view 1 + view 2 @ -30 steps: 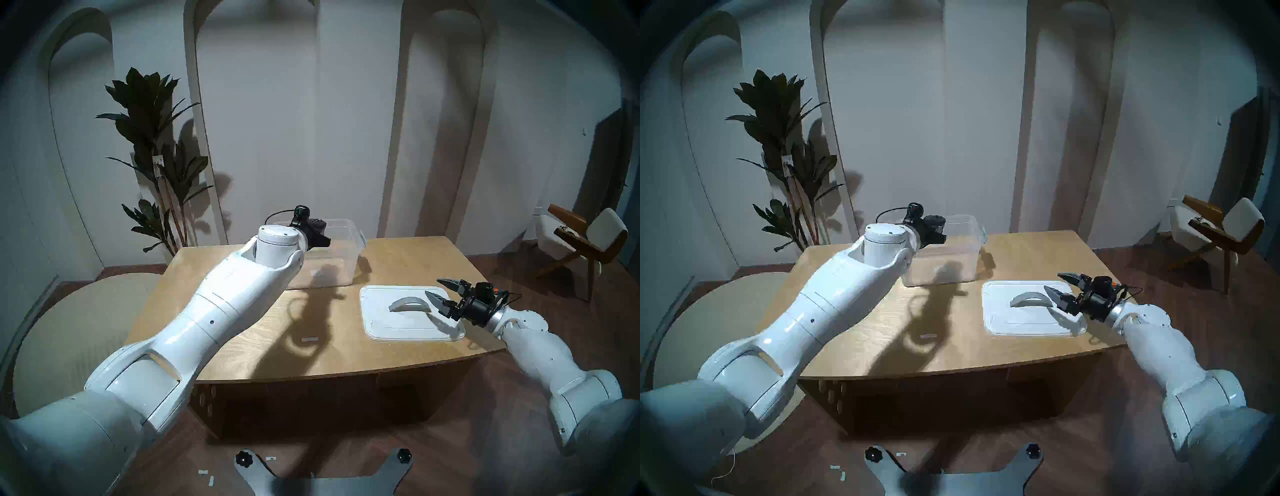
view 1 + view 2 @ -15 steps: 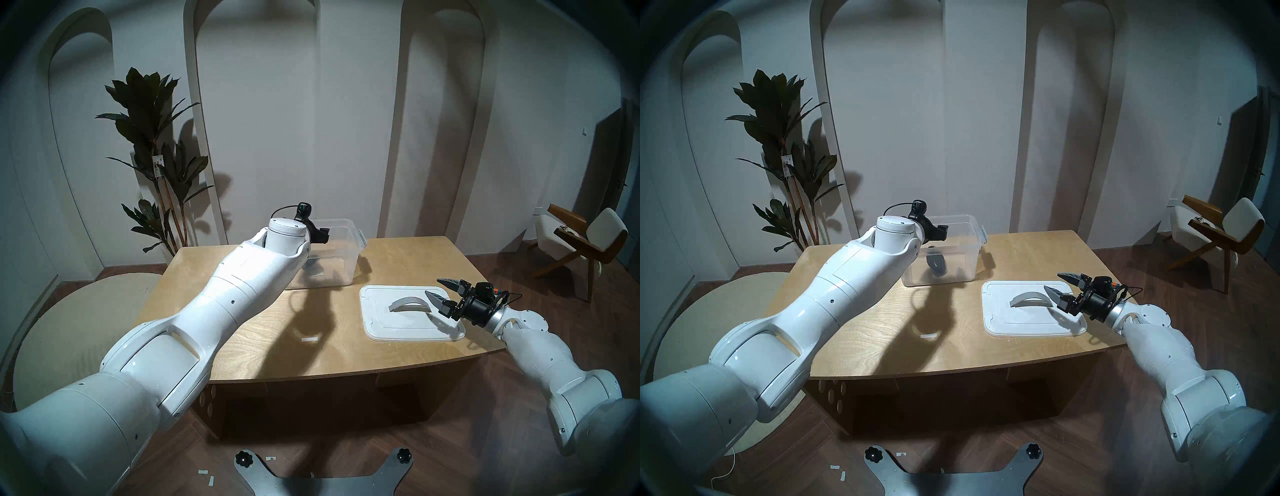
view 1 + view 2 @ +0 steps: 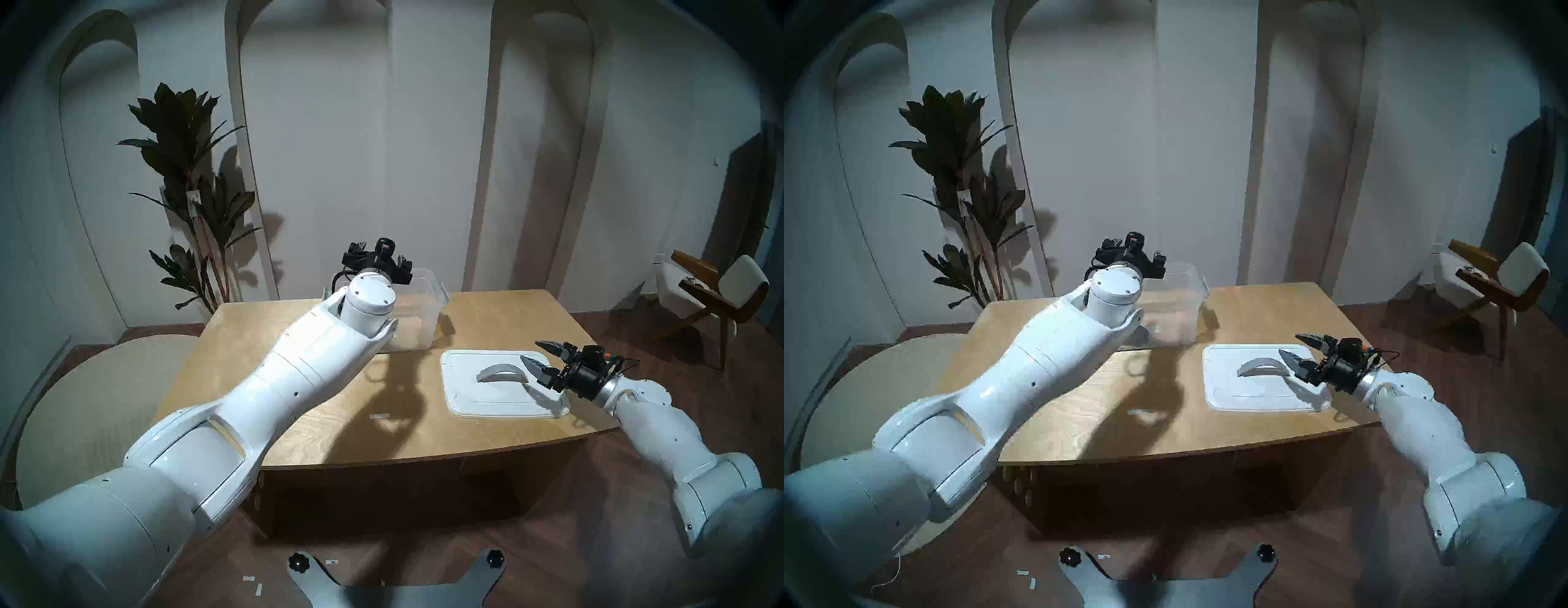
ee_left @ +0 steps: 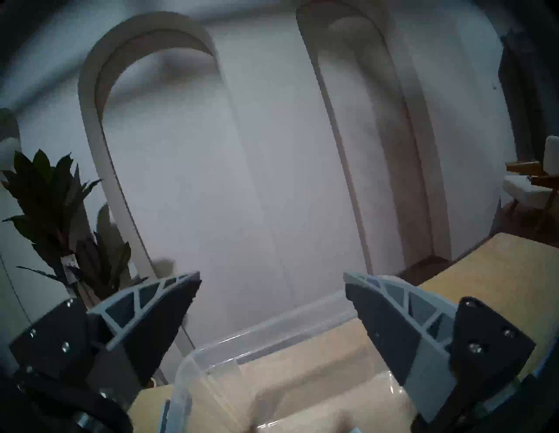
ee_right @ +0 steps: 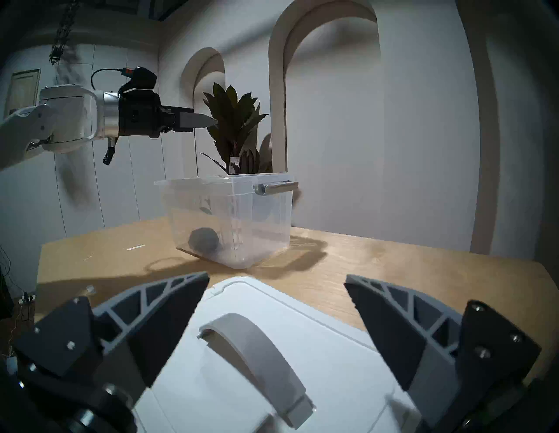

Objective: Open a storage container and put mouse inside

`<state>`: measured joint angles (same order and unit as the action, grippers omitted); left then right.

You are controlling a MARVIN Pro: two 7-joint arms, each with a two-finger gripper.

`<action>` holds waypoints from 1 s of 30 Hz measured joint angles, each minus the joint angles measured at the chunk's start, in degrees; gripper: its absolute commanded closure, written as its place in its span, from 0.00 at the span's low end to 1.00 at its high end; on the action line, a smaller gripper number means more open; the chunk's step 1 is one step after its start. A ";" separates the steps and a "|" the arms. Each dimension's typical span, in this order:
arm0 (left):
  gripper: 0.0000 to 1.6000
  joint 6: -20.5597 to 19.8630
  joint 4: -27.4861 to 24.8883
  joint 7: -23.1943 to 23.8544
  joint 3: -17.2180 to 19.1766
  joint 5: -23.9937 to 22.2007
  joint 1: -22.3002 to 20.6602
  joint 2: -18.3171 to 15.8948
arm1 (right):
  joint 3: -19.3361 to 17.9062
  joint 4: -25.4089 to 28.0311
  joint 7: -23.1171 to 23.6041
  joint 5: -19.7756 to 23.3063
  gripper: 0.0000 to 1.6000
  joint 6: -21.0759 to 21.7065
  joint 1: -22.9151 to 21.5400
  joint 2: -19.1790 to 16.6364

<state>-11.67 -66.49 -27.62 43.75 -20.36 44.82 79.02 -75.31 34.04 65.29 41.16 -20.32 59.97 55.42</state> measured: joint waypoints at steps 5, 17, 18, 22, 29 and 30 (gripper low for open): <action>0.00 2.54 -5.12 -3.85 -0.93 2.19 4.05 -3.02 | 0.00 -0.01 0.00 -0.01 0.00 -0.01 -0.01 0.01; 0.00 6.44 -14.65 -14.12 2.51 4.85 11.91 -11.16 | 0.00 -0.03 0.00 -0.02 0.00 -0.05 -0.04 0.02; 0.00 6.78 -15.28 -14.56 2.72 4.90 12.49 -11.66 | 0.00 -0.03 0.00 -0.02 0.00 -0.05 -0.04 0.03; 0.00 8.75 -18.34 -15.96 3.70 4.91 15.25 -13.98 | 0.00 -0.03 0.00 -0.03 0.00 -0.07 -0.06 0.03; 0.00 11.61 -23.48 -16.52 4.48 4.66 19.34 -17.52 | 0.00 -0.03 0.01 -0.03 0.00 -0.10 -0.08 0.04; 0.00 11.83 -24.36 -16.41 4.54 4.47 19.98 -18.08 | 0.00 -0.03 0.02 -0.03 0.00 -0.10 -0.08 0.04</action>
<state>0.16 -90.84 -44.03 48.29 -15.89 64.79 60.95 -75.31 34.01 65.31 41.13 -20.42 59.88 55.46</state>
